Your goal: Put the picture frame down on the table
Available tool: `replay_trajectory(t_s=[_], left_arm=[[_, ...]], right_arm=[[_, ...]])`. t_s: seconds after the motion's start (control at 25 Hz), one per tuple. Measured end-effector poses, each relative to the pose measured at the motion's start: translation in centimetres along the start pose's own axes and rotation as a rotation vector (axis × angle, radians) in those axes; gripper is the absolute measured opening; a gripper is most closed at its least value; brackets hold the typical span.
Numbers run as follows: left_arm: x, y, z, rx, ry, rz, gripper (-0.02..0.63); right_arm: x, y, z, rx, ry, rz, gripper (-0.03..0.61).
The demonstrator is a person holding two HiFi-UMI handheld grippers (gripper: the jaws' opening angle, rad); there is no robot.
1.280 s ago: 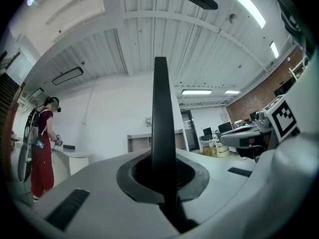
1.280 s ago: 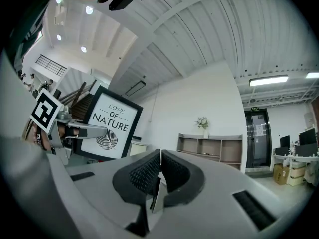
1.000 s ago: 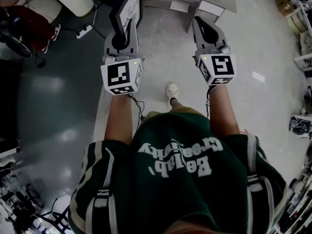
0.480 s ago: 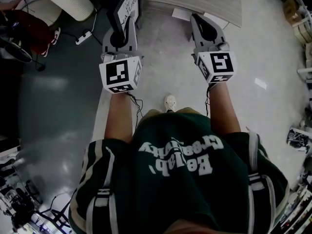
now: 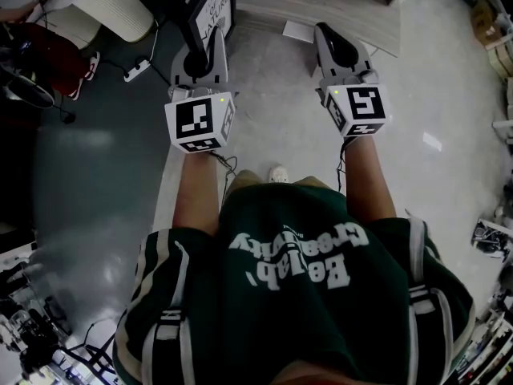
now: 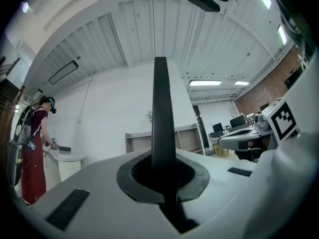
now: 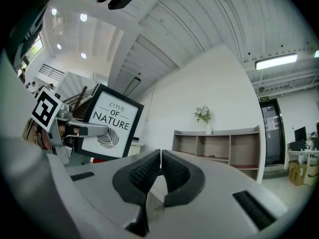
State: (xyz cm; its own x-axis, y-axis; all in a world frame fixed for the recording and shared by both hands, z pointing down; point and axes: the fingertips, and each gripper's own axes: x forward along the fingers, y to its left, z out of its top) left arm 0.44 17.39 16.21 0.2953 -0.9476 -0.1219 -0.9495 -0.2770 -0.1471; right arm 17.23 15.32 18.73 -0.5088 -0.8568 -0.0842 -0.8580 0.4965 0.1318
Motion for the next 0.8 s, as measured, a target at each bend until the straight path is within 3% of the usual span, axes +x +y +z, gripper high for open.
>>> replay_trajectory(t_s=[0.36,0.8], left_arm=[[2.8,-0.1,-0.9,0.002,0.001,-0.012,0.026],[9.1,2.8,-3.0,-0.01,-0.001,-0.033,0.026]], right_arm=[[1.6,-2.0,-0.8,0.001,-0.007,-0.012,0.035],[8.2,-4.5,-2.7,0.007,0.009,-0.023,0.035]])
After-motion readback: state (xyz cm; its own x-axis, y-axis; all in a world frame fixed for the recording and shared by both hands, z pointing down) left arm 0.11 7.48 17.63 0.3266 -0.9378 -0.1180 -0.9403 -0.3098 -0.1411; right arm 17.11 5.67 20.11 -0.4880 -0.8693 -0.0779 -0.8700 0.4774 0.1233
